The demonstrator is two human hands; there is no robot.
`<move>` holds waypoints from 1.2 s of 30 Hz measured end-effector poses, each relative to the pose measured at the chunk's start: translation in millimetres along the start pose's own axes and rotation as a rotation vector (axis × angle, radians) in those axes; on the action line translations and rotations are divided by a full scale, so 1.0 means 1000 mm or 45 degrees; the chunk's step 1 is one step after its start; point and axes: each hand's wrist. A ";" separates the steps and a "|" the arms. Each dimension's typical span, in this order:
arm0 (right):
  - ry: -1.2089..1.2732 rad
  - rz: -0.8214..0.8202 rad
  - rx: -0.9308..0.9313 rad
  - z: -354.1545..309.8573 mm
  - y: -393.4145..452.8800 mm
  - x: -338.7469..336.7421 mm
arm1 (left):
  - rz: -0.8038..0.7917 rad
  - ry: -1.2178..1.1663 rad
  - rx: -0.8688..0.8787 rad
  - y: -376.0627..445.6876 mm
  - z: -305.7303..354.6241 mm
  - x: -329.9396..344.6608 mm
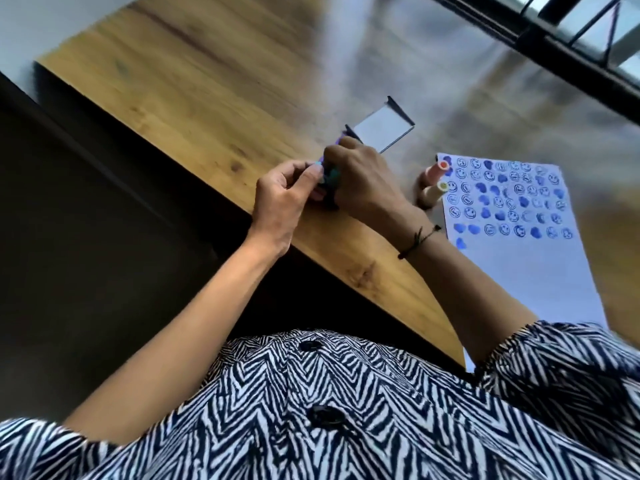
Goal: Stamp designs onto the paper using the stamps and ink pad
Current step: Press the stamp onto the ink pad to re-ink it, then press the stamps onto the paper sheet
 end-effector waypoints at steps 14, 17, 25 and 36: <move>0.424 0.464 0.765 0.107 -0.112 -0.071 | -0.773 0.317 0.320 -0.051 0.014 0.086; 0.287 0.390 0.783 0.126 -0.125 -0.066 | -1.175 0.610 0.624 -0.067 0.001 0.111; 0.003 0.314 0.742 0.126 -0.124 -0.051 | -1.369 0.887 0.844 -0.070 -0.010 0.111; -0.314 0.324 0.748 0.127 -0.117 -0.041 | -1.389 0.944 0.755 -0.068 -0.009 0.111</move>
Point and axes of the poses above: each hand's wrist, its own y-axis towards the middle knuckle, its own x-axis out of the palm, z = x × y, and after that the axes turned 11 degrees about x, right-handed
